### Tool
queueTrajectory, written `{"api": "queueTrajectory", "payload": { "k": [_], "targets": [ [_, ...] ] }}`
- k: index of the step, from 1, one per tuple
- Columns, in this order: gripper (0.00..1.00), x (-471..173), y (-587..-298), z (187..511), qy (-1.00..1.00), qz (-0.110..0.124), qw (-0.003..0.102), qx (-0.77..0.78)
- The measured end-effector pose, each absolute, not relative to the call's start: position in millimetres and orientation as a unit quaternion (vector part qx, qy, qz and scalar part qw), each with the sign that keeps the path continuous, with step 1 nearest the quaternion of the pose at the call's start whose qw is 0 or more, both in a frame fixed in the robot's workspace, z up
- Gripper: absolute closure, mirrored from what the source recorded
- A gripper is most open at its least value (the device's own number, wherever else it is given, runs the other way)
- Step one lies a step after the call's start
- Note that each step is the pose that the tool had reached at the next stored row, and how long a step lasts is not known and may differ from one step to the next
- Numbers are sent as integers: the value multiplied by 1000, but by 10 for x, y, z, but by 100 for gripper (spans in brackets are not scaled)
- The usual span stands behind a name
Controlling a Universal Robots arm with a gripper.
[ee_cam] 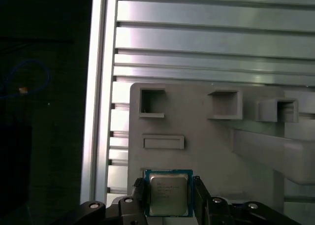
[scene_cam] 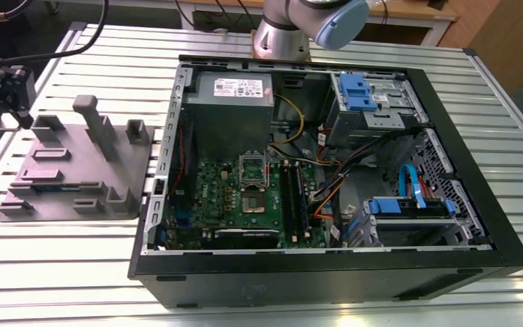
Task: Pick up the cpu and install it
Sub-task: 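Pick up the cpu and move it towards the insertion slot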
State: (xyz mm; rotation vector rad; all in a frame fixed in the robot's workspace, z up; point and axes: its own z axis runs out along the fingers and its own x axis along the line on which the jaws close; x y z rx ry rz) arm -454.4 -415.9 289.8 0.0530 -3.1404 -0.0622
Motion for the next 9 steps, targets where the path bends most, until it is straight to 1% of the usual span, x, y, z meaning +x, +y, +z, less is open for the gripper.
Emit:
{"api": "queueTrajectory", "payload": {
  "k": [9],
  "targets": [
    [53, -4543, -4159, 3052, -1000, -20, 0, 17]
  ]
}}
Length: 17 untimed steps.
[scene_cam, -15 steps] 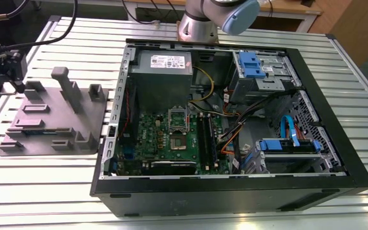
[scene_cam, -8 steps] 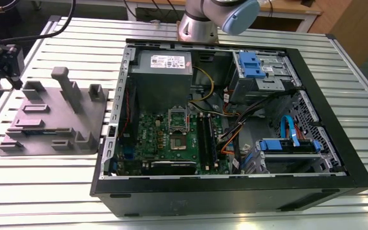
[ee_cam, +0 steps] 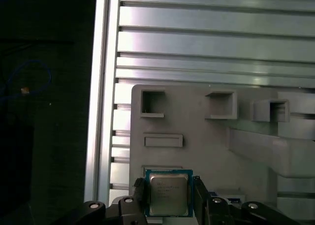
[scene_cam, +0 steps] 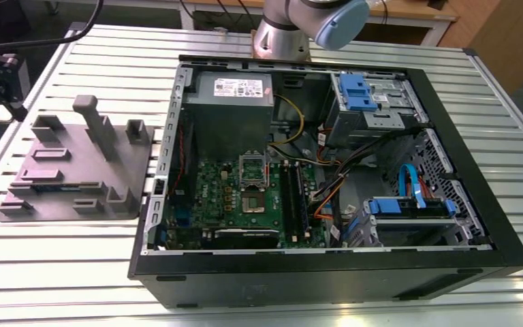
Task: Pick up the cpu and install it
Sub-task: 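Pick up the cpu and move it towards the insertion slot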
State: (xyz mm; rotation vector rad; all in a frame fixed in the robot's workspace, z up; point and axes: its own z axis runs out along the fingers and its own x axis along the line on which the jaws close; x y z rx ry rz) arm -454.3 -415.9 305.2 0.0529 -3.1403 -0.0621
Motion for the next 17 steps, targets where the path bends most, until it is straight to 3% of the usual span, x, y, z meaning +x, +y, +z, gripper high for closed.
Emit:
{"api": "queueTrajectory", "payload": {
  "k": [17],
  "targets": [
    [53, -4544, -4159, 3370, -1000, -20, 0, 17]
  ]
}}
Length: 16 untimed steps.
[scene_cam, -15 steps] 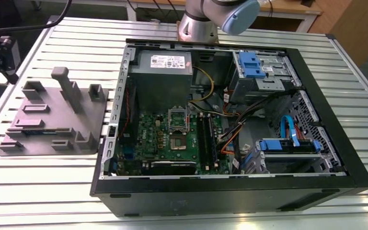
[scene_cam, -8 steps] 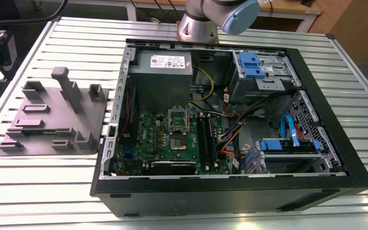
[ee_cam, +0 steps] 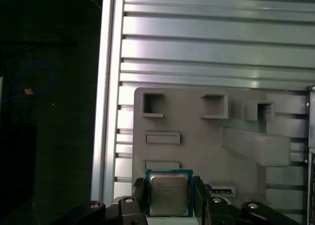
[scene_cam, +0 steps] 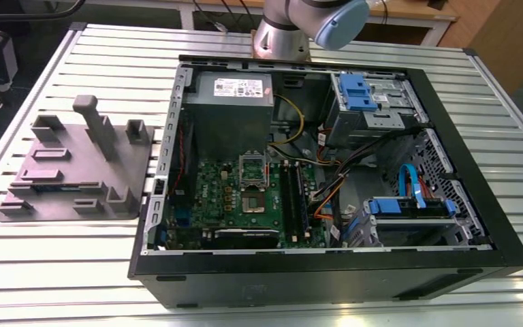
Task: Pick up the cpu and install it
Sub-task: 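Pick up the cpu and move it towards the insertion slot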
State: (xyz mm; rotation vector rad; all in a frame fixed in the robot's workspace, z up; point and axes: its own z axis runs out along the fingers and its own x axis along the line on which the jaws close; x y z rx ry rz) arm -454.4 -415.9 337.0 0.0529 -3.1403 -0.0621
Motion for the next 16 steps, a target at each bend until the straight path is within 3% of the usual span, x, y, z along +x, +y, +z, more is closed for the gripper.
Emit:
{"api": "queueTrajectory", "payload": {
  "k": [16],
  "targets": [
    [53, -4543, -4159, 3550, -1000, -20, 0, 17]
  ]
}}
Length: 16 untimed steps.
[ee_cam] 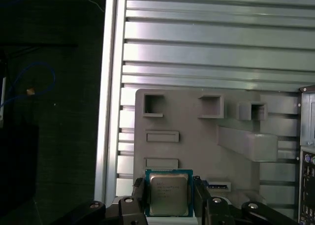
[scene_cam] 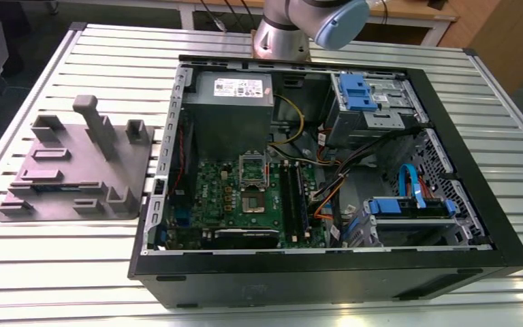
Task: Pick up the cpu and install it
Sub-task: 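Pick up the cpu and move it towards the insertion slot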
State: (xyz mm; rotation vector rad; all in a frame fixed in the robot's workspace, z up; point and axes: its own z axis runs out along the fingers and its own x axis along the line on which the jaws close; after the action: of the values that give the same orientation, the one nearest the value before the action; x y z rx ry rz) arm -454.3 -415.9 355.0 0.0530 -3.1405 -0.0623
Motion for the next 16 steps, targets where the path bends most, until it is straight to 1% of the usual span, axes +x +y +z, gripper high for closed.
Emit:
{"api": "queueTrajectory", "payload": {
  "k": [10, 16],
  "targets": [
    [53, -4452, -4158, 3552, -1000, -20, 0, 17],
    [53, -4439, -4159, 3612, -1000, -20, 0, 17]
  ]
}}
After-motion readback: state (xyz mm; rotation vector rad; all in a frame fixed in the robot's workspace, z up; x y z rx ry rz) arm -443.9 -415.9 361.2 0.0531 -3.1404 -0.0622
